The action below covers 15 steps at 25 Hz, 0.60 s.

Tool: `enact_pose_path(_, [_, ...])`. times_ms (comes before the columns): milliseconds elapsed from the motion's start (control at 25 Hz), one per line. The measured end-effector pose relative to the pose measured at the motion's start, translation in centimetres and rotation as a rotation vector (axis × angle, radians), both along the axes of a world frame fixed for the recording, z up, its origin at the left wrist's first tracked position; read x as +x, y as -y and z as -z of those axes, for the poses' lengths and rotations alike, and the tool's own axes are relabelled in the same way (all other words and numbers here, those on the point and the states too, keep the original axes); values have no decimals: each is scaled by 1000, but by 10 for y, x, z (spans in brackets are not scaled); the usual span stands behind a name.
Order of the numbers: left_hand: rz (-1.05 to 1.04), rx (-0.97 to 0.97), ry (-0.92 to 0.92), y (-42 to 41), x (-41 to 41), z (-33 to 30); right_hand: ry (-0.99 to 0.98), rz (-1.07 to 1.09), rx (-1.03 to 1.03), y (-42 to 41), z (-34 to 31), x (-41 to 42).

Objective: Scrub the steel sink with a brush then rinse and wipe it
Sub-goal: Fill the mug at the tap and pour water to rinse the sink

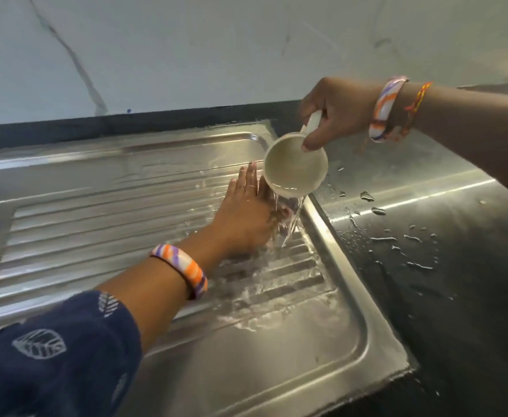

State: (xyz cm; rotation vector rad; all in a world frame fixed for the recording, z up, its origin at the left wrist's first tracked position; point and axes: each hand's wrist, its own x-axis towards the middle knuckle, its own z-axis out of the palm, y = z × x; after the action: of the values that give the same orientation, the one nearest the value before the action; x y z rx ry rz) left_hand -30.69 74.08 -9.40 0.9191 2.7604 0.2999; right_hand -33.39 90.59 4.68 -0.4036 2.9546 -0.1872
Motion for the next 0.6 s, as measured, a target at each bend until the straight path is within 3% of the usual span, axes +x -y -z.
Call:
enact_pose_path(160, [10, -18, 70, 2, 21, -10, 11, 63, -99, -5, -8, 12])
enact_pose_path(360, [80, -31, 106, -6, 57, -6, -26, 124, 20, 2, -14, 46])
enact_pose_path(600, [399, 84, 106, -41, 121, -3, 4, 319, 158, -5, -18, 112])
